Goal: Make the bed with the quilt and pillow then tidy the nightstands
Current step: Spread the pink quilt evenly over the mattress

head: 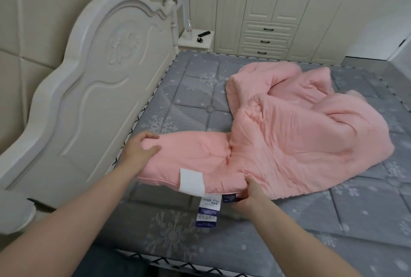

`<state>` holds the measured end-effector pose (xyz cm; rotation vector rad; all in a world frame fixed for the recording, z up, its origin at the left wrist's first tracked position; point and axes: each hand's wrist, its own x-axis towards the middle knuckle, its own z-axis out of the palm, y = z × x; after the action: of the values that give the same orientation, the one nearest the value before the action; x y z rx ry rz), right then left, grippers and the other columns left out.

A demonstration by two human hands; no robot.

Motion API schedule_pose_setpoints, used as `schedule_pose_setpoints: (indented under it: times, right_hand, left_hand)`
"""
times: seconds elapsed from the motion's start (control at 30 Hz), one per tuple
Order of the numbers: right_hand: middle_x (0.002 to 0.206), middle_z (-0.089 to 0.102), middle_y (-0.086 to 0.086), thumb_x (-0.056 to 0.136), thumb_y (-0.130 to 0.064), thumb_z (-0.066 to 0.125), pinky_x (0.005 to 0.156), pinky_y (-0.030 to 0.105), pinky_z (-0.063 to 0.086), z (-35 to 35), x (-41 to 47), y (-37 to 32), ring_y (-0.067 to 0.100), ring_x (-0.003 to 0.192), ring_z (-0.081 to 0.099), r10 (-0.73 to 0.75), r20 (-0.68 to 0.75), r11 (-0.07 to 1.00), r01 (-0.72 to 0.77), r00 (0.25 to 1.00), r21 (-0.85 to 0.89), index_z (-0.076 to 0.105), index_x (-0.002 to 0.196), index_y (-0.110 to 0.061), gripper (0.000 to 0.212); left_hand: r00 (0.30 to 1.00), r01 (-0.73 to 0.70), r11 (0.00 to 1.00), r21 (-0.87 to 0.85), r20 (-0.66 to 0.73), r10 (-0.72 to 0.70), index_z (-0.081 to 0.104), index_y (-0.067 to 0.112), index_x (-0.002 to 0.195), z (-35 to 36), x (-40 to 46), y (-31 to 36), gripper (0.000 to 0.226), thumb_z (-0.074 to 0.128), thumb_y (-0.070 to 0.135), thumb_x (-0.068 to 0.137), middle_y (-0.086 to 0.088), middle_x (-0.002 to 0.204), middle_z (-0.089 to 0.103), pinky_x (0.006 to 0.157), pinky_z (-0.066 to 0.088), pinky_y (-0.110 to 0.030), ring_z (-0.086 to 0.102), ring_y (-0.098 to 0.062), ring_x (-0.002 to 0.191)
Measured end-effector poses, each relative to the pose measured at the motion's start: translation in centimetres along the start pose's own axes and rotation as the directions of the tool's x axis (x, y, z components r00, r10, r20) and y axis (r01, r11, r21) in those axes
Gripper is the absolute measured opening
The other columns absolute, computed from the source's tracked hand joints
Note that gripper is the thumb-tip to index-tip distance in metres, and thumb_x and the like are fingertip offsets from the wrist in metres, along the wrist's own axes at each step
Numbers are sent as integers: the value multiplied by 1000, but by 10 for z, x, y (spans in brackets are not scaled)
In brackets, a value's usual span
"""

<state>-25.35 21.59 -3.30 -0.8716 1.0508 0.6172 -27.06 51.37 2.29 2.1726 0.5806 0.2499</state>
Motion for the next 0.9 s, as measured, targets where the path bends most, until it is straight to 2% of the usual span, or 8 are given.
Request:
schedule_pose_setpoints:
  times: [0.13,0.3,0.37,0.47,0.53,0.7,0.83,0.9]
  right_hand:
    - [118,62,23,66,-56,79,89,63,50,3,9,6,43,102,64,27,-2,999,-27,1000,29,52,128,-8,83]
    - [125,58,22,31,-53,91,82,72,45,-8,45,22,50,102,62,47,-52,993,-41,998,113,45,135,-18,119]
    - [124,60,22,35,-52,91,84,70,46,-8,43,26,48,102,63,14,-33,993,-10,999,115,46,135,-16,115]
    - [122,62,19,44,-52,89,84,66,49,6,23,27,44,100,65,-47,-101,995,55,994,86,47,134,-17,106]
    - [126,61,15,60,-51,85,86,57,53,19,10,27,40,104,64,-77,-105,990,89,991,110,46,135,-16,91]
    - [130,61,12,80,-47,72,92,48,53,62,-8,53,34,111,63,-121,-66,991,124,991,57,50,135,-13,68]
    - [105,65,11,82,-40,73,95,47,52,110,-12,100,31,90,66,-119,-59,993,118,991,-18,54,125,-10,55]
    - [109,65,12,81,-39,75,96,46,52,137,-12,129,31,93,66,-79,-25,997,79,997,-10,55,124,-8,56]
  left_hand:
    - [997,42,996,-83,-54,-47,70,26,96,10,-3,10,25,78,17,74,6,105,68,81,38,-24,60,-14,97]
    - [1000,-17,998,-57,-18,16,71,16,101,13,-17,12,27,78,10,75,7,102,66,76,33,-13,57,-10,94]
    - [1000,-19,999,-42,-2,19,71,16,101,6,-20,5,27,78,10,76,7,103,66,76,33,-13,57,-9,95]
    - [1000,3,999,-40,17,-2,71,24,98,-10,-15,-8,26,79,16,74,10,107,69,84,38,-20,60,-10,99]
    - [999,-9,999,-43,38,10,70,29,95,-20,-8,-14,25,79,20,74,13,107,69,87,41,-23,61,-10,101]
    - [995,-99,995,28,16,99,71,28,95,-66,17,-25,21,77,20,76,13,104,69,87,39,-20,60,-8,98]
    - [990,-122,990,64,-67,126,70,27,93,-128,41,-51,18,75,19,78,12,104,68,86,37,-20,60,-10,100]
    - [987,-108,988,109,-107,120,69,29,93,-162,50,-70,16,74,21,80,15,104,67,88,38,-21,58,-9,100]
